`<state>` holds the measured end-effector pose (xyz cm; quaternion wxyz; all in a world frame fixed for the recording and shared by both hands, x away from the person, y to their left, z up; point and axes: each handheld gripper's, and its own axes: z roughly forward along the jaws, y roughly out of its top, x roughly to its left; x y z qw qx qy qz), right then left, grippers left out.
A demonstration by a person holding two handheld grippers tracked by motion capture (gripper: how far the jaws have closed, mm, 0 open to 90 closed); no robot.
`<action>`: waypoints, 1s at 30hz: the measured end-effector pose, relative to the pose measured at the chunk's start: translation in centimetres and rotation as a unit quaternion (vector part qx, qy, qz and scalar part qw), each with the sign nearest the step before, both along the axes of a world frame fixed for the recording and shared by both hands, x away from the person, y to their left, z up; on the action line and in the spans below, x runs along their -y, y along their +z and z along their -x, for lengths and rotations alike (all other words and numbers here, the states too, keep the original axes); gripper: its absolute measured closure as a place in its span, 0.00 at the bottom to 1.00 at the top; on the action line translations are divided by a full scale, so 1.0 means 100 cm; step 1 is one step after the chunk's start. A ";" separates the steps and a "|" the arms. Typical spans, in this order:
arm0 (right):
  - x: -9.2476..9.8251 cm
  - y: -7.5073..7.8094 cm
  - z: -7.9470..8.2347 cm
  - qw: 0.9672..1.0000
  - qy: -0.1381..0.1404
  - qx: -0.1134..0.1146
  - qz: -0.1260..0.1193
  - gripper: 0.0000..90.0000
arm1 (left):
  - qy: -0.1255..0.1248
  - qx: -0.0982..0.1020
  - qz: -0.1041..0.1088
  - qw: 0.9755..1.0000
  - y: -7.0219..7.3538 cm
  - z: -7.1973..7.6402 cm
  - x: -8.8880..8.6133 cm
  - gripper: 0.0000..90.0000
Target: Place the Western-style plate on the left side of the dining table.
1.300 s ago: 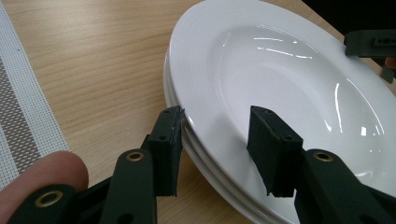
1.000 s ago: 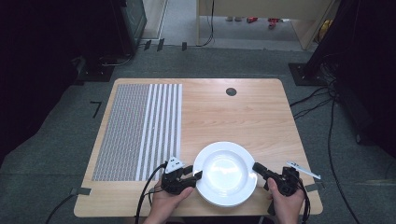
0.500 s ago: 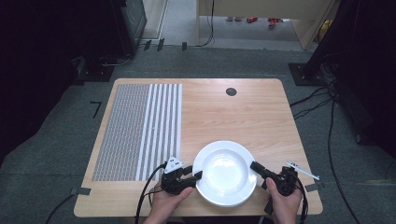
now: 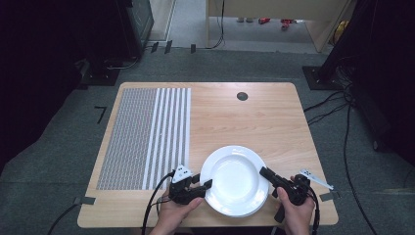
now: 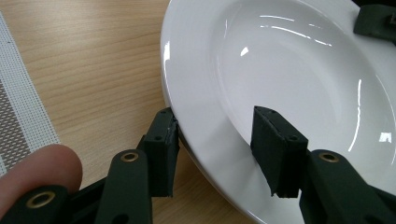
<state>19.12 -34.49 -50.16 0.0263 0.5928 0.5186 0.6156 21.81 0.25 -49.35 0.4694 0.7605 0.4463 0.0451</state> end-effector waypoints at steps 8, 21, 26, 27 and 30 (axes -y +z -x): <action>0.000 -0.002 -0.001 1.000 0.002 0.003 0.002 0.91 | 0.002 0.004 0.007 1.000 0.001 0.001 -0.002 0.61; -0.003 -0.006 -0.004 1.000 -0.005 -0.013 -0.023 0.91 | 0.017 0.015 0.039 0.999 0.006 0.001 -0.010 0.70; -0.005 -0.007 -0.004 1.000 -0.005 -0.015 -0.025 0.91 | 0.020 0.015 0.048 0.999 0.007 0.000 -0.013 0.72; -0.006 -0.007 -0.004 1.000 -0.005 -0.015 -0.026 0.91 | 0.021 0.015 0.049 0.998 0.008 0.000 -0.013 0.72; -0.006 -0.007 -0.004 0.999 -0.005 -0.015 -0.029 0.91 | 0.020 0.015 0.052 0.998 0.009 -0.001 -0.014 0.73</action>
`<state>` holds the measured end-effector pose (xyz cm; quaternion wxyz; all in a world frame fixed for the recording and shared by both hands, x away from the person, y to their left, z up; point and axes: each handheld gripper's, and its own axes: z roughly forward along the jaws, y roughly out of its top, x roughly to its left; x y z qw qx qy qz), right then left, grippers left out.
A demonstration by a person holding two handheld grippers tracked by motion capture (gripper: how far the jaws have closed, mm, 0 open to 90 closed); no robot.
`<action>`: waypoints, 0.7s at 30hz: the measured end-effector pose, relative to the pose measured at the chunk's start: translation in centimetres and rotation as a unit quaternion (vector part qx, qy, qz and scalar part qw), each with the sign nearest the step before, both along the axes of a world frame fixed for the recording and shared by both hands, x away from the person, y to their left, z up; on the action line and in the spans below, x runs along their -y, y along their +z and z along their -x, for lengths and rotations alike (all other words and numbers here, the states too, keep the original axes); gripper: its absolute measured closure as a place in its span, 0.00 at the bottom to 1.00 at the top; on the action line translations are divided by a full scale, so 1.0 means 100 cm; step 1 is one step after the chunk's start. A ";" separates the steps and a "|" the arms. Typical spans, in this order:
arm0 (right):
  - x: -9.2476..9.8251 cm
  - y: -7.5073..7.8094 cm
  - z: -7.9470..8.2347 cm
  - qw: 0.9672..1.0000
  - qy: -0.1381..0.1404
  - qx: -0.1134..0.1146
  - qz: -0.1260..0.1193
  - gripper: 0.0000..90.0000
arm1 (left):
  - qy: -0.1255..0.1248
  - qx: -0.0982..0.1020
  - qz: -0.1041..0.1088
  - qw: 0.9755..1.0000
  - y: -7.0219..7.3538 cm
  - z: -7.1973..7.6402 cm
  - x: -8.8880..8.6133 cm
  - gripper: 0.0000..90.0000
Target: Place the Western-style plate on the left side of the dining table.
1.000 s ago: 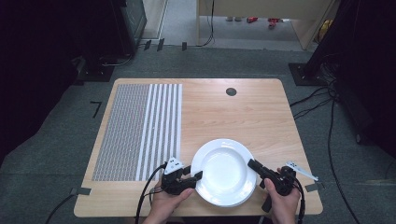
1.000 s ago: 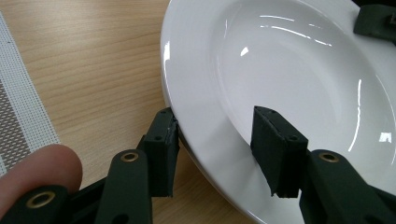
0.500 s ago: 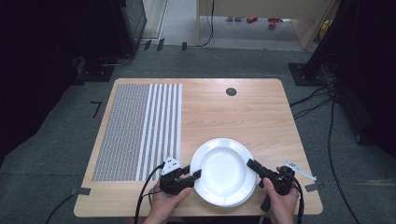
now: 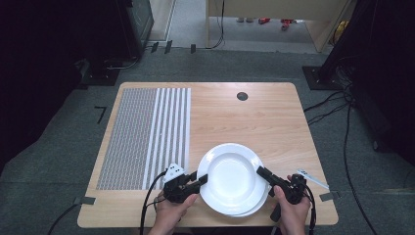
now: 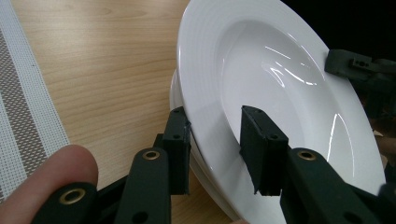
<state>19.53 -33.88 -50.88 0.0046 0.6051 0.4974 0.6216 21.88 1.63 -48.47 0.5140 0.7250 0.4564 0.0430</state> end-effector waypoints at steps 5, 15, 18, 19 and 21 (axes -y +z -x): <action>-0.002 0.001 0.000 1.000 -0.002 0.003 -0.001 0.91 | 0.002 -0.003 0.005 1.000 0.001 -0.001 -0.002 0.73; -0.010 0.006 -0.003 1.000 -0.001 -0.002 0.000 0.91 | 0.014 -0.011 0.011 1.000 0.004 -0.006 -0.010 0.75; -0.014 0.009 -0.006 1.000 0.000 -0.001 0.001 0.91 | 0.020 -0.011 0.013 1.000 0.005 -0.007 -0.013 0.75; -0.016 0.010 -0.007 1.000 0.001 -0.001 0.002 0.91 | 0.021 -0.012 0.013 1.000 0.006 -0.008 -0.015 0.75; -0.018 0.013 -0.010 1.000 0.004 0.000 0.005 0.90 | 0.025 -0.012 0.018 0.999 0.008 -0.009 -0.018 0.75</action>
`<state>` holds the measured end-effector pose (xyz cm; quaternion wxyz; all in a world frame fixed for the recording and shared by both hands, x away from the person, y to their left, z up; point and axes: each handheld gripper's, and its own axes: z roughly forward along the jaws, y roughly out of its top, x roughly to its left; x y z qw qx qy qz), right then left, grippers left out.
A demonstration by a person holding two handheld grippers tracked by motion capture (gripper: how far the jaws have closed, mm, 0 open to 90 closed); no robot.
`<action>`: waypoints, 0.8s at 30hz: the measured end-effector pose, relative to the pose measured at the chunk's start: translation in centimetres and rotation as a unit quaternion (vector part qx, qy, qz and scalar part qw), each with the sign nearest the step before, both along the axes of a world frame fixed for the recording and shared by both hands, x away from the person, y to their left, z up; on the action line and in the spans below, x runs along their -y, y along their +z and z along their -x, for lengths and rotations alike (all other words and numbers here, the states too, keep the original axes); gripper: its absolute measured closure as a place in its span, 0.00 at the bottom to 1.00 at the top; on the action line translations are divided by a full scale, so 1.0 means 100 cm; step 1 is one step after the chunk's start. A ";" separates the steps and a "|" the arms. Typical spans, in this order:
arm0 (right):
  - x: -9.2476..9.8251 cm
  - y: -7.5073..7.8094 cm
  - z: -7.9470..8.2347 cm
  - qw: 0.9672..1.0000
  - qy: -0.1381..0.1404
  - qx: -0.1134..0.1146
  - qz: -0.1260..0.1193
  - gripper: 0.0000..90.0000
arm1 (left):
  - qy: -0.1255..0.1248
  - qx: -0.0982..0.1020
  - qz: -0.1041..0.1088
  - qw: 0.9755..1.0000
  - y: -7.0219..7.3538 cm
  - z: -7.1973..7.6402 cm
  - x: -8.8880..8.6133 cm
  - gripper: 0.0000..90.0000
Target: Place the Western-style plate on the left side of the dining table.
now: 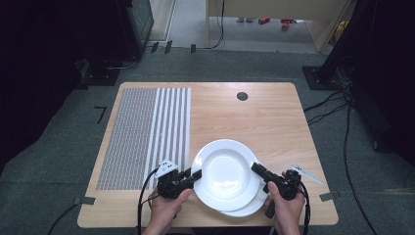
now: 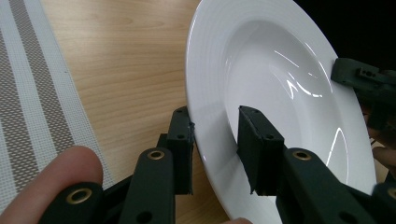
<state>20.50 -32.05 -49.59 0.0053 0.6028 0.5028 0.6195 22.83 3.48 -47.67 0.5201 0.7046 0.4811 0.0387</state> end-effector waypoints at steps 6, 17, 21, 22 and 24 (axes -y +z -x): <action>-0.010 0.009 -0.009 1.000 0.007 0.003 0.000 0.90 | 0.009 0.004 0.009 1.000 0.009 -0.005 -0.012 0.76; -0.044 0.028 -0.035 1.000 0.024 0.006 0.004 0.91 | 0.035 -0.003 0.024 0.999 0.026 -0.024 -0.047 0.78; -0.057 0.034 -0.046 0.999 0.031 0.006 0.007 0.91 | 0.043 -0.011 0.032 0.998 0.032 -0.033 -0.061 0.79; -0.061 0.036 -0.049 0.999 0.032 0.005 0.006 0.91 | 0.045 -0.013 0.036 0.998 0.034 -0.036 -0.066 0.79; -0.069 0.040 -0.056 0.999 0.036 0.004 0.004 0.91 | 0.047 -0.013 0.042 0.998 0.037 -0.041 -0.074 0.79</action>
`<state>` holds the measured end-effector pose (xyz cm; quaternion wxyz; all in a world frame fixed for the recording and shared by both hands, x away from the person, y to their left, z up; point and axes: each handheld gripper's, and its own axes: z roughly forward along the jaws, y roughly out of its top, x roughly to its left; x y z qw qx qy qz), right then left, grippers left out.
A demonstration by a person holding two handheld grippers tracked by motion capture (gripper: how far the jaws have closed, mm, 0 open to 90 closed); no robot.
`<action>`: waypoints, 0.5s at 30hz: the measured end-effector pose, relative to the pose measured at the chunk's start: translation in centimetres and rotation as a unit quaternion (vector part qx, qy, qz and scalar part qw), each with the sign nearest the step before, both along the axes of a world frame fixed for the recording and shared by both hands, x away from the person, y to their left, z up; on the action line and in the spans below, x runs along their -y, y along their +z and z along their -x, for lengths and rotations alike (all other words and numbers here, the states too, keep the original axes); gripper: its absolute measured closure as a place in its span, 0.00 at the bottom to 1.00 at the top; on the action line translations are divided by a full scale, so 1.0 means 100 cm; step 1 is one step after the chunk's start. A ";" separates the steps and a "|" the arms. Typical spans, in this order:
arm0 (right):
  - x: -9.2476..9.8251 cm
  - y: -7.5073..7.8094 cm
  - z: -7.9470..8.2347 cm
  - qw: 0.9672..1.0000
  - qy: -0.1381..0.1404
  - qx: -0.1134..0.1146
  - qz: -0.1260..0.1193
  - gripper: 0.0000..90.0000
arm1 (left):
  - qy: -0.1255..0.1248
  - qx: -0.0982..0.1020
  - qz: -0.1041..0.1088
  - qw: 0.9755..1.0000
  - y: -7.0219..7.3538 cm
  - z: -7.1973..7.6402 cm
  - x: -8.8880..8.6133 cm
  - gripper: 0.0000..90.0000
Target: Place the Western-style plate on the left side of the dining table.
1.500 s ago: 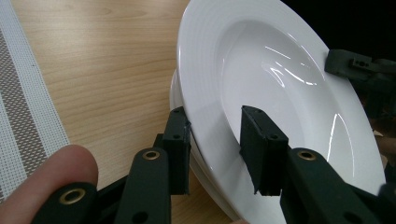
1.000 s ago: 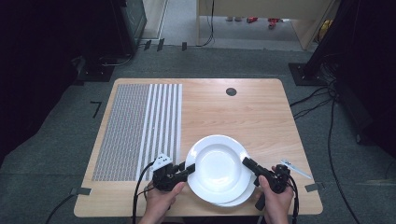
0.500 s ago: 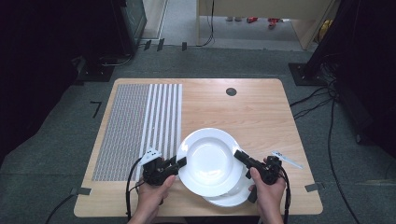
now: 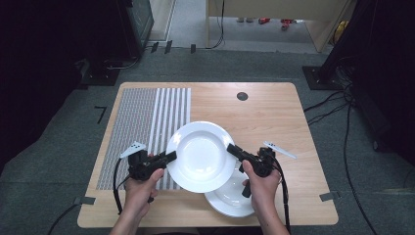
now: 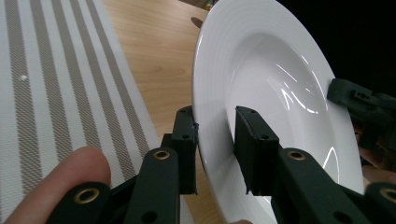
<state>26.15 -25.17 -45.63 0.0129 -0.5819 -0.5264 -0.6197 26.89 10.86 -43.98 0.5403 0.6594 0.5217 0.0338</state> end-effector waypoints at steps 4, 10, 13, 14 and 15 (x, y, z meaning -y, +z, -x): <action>-0.014 0.006 -0.013 1.000 0.006 -0.003 -0.002 0.91 | 0.006 -0.003 0.000 1.000 0.005 -0.008 -0.013 0.79; -0.034 0.012 -0.031 1.000 0.014 -0.005 -0.002 0.91 | 0.017 -0.009 0.002 1.000 0.008 -0.020 -0.033 0.79; -0.044 0.014 -0.040 1.000 0.020 -0.009 -0.004 0.91 | 0.027 -0.010 0.003 1.000 0.010 -0.025 -0.043 0.79; -0.047 0.015 -0.043 1.000 0.022 -0.010 -0.005 0.91 | 0.029 -0.010 0.003 1.000 0.011 -0.027 -0.045 0.79; -0.050 0.015 -0.046 1.000 0.023 -0.010 -0.005 0.91 | 0.032 -0.010 0.002 0.999 0.011 -0.028 -0.048 0.79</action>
